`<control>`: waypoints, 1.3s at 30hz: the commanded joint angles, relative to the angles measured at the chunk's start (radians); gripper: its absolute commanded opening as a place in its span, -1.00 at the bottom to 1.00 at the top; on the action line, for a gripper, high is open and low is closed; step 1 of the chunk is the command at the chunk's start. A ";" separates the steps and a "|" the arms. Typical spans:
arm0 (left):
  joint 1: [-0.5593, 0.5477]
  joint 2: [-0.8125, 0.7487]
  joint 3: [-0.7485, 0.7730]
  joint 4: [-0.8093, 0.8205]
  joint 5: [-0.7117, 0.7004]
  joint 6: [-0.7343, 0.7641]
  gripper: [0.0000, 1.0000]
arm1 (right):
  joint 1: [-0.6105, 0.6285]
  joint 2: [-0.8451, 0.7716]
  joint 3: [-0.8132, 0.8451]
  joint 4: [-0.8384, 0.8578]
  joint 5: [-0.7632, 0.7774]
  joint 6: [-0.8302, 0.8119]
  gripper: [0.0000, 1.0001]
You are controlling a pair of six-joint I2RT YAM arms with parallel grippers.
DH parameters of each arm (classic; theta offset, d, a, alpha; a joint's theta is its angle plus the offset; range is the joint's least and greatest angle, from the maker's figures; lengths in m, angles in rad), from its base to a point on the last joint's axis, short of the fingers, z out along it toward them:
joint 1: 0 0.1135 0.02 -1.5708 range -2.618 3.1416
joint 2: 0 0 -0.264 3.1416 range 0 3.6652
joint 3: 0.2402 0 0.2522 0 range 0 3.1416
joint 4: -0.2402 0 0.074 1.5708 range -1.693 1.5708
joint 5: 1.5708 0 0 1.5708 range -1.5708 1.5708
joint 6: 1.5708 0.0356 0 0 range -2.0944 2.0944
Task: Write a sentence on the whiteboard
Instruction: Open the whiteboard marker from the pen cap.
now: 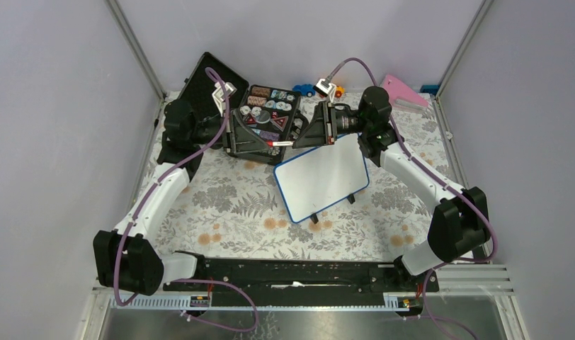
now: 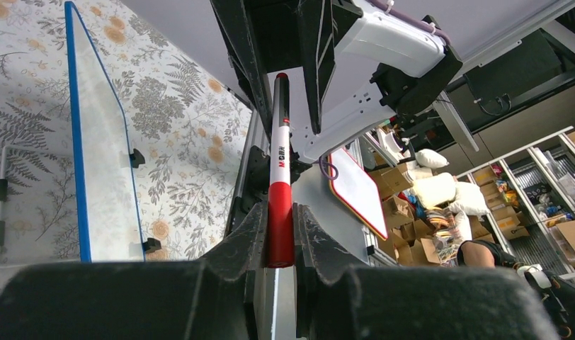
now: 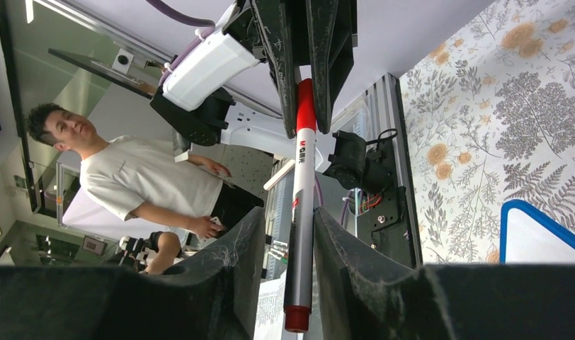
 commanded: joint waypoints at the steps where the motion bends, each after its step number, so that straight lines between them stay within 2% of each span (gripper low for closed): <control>1: 0.000 -0.012 0.035 -0.026 -0.024 0.048 -1.00 | 0.007 -0.038 0.062 -0.082 0.013 -0.085 -0.26; 8: -0.003 -0.006 0.035 -0.033 -0.037 0.048 -1.00 | 0.012 -0.038 0.070 -0.122 0.022 -0.118 -0.27; 15: -0.006 -0.005 0.036 -0.034 -0.042 0.046 -1.00 | 0.025 -0.029 0.079 -0.128 0.021 -0.125 -0.18; 27: -0.014 -0.009 0.033 -0.040 -0.038 0.044 -1.00 | 0.026 -0.021 0.116 -0.232 0.043 -0.204 -0.27; 31: -0.013 -0.017 0.023 -0.041 -0.040 0.046 -1.00 | 0.029 -0.021 0.111 -0.242 0.044 -0.218 -0.45; 37: -0.013 -0.019 0.018 -0.049 -0.032 0.052 -1.00 | 0.029 -0.022 0.109 -0.247 0.039 -0.225 -1.00; 39: -0.010 -0.021 0.020 -0.055 -0.023 0.058 -1.00 | 0.025 -0.025 0.112 -0.259 0.038 -0.233 -1.00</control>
